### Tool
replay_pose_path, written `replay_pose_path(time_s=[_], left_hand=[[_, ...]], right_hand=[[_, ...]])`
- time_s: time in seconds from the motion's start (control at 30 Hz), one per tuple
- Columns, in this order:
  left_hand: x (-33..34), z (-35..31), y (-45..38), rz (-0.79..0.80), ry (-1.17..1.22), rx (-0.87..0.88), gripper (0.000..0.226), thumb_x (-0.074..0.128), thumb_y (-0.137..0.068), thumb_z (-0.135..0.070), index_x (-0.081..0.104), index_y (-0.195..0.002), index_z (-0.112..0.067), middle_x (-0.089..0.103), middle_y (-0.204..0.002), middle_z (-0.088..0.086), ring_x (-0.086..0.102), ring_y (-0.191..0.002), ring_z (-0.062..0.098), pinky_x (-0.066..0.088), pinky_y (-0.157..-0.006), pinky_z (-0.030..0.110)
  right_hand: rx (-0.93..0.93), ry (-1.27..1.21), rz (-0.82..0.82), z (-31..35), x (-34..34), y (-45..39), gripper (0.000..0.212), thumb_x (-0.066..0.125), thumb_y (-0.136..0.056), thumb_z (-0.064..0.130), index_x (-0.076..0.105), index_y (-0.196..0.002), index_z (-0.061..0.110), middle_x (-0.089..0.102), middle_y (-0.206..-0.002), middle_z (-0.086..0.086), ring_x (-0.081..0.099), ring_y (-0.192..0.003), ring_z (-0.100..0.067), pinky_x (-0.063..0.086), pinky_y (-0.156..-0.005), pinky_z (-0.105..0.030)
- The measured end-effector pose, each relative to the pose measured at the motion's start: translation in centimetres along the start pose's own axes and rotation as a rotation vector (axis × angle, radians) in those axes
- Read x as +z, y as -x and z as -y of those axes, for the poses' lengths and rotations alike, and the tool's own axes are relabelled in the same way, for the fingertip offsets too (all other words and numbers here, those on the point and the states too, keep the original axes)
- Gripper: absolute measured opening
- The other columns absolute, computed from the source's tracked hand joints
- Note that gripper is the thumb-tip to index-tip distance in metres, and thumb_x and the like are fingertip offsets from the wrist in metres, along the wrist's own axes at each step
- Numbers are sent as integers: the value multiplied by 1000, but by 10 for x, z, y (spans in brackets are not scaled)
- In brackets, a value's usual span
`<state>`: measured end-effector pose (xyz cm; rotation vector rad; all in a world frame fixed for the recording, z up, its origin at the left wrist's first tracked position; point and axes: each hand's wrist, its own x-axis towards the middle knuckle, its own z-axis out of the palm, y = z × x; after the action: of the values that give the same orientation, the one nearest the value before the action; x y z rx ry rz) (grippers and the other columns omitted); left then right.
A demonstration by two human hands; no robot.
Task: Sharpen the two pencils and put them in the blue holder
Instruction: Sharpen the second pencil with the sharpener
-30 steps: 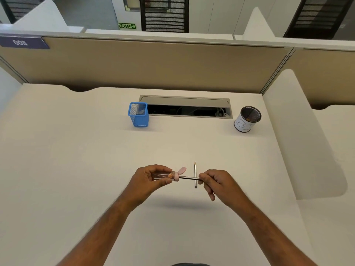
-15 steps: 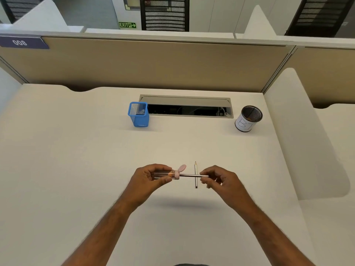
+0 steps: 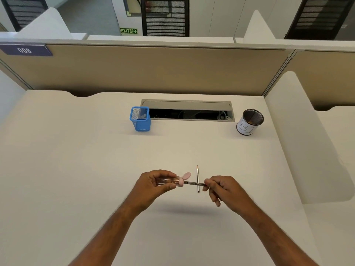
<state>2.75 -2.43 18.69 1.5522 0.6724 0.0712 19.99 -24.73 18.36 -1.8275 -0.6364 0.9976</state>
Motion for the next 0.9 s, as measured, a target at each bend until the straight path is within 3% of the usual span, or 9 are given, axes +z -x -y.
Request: replay_pose_path(time_s=[0.07, 0.17, 0.23, 0.3, 0.5, 0.67, 0.8, 0.9], left_hand=[[-2, 3, 1, -15, 11, -6, 23, 85, -90, -4, 84, -109, -18, 87, -107, -1, 82, -104, 17, 64, -96, 29], [0, 5, 2, -46, 48, -6, 24, 85, -90, -2, 84, -108, -18, 87, -108, 0, 82, -106, 18, 63, -98, 32], [0, 5, 3, -59, 88, -14, 25, 84, -90, 0, 83, -108, -18, 87, -107, 0, 82, -106, 17, 63, -98, 31], [-1, 5, 2, -71, 90, -11, 26, 84, -90, 0, 84, -107, -19, 87, -107, 0, 82, -106, 18, 63, -99, 32], [-2, 4, 0, -62, 108, -4, 24, 85, -90, -3, 84, -109, -17, 87, -110, 3, 81, -110, 22, 62, -101, 34], [-2, 4, 1, -62, 126, -16, 24, 84, -90, -1, 83, -108, -17, 87, -109, 2, 82, -108, 21, 62, -98, 31], [-1, 2, 3, -21, 92, -19, 24, 83, -91, -1, 84, -105, -20, 87, -106, 1, 82, -105, 17, 62, -93, 24], [-1, 4, 4, -10, 61, -18, 24, 84, -90, -1, 84, -107, -18, 87, -107, 0, 82, -105, 17, 63, -93, 25]], right_hand=[[10, -50, -8, 0, 0, -1, 37, 52, -109, 32, 78, -95, 10, 70, -63, -6, 57, -51, -19, 42, -57, -18], [6, -66, -18, 3, -3, 0, 18, 65, -104, 21, 74, -120, 20, 79, -85, -9, 71, -64, -25, 46, -61, -13], [1, -66, -10, 2, -2, 1, 39, 79, -94, 17, 67, -129, 30, 79, -100, -5, 77, -78, -30, 56, -72, -22], [-25, -62, -38, 3, -3, 2, 46, 84, -89, 15, 65, -127, 33, 77, -103, -1, 77, -81, -29, 60, -80, -33], [-103, -7, -170, 8, 2, 3, 17, 83, -90, 10, 80, -97, 25, 77, -82, 1, 74, -76, -22, 51, -71, -18], [-134, 41, -171, 9, 4, 0, 15, 77, -94, 11, 80, -91, 26, 77, -80, 0, 70, -69, -16, 49, -68, -15], [-54, 93, -96, 7, 5, -1, 27, 62, -106, 22, 75, -82, 22, 66, -56, -1, 59, -55, -14, 49, -67, -26], [2, 97, -19, 6, 5, -1, 36, 54, -110, 27, 75, -83, 15, 61, -49, 0, 55, -50, -15, 47, -70, -23]])
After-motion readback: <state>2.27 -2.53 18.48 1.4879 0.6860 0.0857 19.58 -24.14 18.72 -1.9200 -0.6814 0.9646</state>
